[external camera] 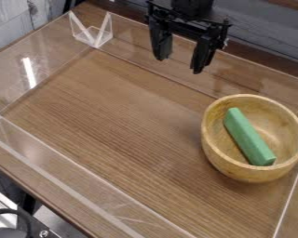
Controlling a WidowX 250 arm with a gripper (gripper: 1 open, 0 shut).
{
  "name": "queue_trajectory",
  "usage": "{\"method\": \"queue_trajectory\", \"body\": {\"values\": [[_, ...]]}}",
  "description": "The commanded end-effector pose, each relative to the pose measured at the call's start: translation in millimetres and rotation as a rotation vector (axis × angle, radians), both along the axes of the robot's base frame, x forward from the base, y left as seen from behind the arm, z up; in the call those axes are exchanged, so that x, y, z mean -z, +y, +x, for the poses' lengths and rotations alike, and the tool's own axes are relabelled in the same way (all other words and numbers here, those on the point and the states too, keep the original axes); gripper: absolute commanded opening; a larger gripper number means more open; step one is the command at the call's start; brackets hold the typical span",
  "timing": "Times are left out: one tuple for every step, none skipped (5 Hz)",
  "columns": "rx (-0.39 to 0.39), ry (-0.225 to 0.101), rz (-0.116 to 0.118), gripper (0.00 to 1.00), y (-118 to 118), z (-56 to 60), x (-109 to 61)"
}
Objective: Remove the green block from inside the brown bowl and put it on the table
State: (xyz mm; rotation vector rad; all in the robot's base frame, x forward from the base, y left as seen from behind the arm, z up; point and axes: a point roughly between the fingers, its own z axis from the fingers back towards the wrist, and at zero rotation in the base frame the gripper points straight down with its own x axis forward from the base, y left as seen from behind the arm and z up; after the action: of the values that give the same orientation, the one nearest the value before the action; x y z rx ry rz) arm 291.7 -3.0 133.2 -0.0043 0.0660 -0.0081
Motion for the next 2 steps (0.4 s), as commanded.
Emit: {"method": "queue_trajectory", "body": {"values": [[-0.023,-0.004,-0.018,1.00,-17.0,2.6,2.1],[-0.051,-0.007,-0.043,1.00,-41.3,5.2,9.0]]}}
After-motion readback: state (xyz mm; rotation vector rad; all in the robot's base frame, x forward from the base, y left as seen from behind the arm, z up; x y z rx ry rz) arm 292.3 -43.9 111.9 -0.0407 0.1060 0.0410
